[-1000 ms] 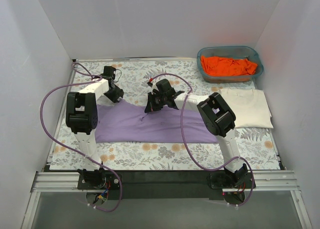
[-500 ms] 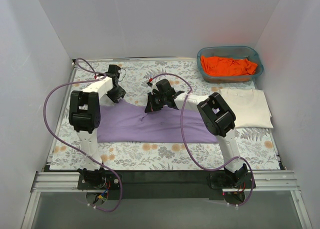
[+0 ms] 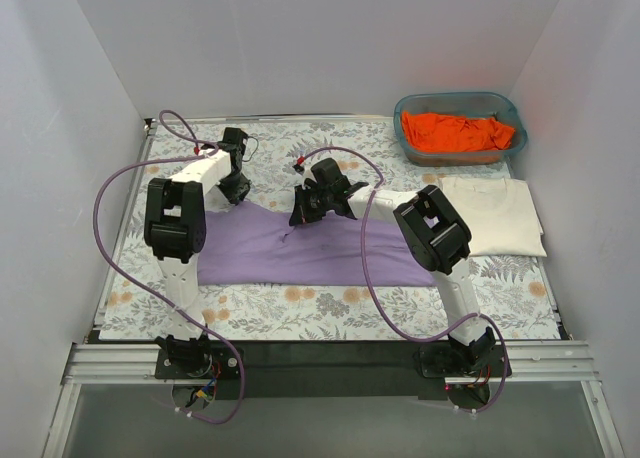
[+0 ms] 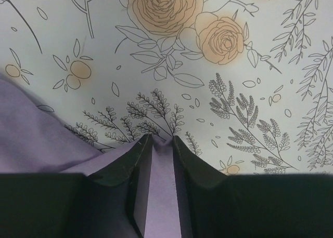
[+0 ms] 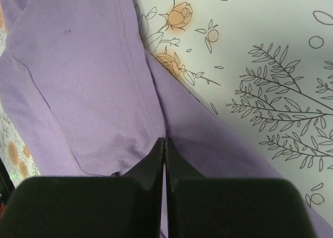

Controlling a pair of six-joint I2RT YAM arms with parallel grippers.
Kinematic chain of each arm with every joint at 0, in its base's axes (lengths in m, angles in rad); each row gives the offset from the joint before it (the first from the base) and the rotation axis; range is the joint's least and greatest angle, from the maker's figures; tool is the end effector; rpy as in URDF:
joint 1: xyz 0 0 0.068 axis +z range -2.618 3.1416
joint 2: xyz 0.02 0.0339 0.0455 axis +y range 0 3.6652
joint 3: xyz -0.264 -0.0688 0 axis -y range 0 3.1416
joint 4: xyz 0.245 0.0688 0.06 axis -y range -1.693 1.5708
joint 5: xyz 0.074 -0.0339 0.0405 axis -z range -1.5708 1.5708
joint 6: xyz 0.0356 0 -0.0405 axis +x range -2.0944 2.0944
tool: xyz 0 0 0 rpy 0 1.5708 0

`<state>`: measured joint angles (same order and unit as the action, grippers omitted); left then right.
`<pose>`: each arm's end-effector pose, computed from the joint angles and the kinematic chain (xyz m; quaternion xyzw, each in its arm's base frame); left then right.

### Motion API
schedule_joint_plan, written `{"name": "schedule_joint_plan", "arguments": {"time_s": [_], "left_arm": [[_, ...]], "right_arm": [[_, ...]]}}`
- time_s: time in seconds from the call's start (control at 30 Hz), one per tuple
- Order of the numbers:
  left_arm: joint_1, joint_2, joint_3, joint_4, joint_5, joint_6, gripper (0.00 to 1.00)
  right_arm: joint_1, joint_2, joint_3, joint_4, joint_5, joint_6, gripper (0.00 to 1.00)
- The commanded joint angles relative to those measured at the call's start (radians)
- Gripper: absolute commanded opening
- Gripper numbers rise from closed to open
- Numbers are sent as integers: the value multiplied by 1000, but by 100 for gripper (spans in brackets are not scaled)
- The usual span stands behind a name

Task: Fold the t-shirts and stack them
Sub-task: Fold the tshirt

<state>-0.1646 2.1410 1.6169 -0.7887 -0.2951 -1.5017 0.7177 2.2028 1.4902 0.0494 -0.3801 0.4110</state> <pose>0.4281 -0.0606 0.1606 -0.6229 0.7580 0.0039 0.1935 0.3566 0.3289 0.1458 -0.2167 0.8596 0.3737 0.2729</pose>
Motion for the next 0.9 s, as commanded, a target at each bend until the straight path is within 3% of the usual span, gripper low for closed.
{"name": "schedule_joint_plan", "arguments": {"time_s": [0.0,0.3,0.87], "left_arm": [[-9,80,-22,-37,-4,9,23],[-9,83,1,-44,-3,31,0],[2,-144,-69,14,5,34,0]], "right_arm": [[8,-11,25,27,-3,-20,1],[11,-21,27,30,-8,-35,1],[15,-92,38,-2,3,-101,1]]}}
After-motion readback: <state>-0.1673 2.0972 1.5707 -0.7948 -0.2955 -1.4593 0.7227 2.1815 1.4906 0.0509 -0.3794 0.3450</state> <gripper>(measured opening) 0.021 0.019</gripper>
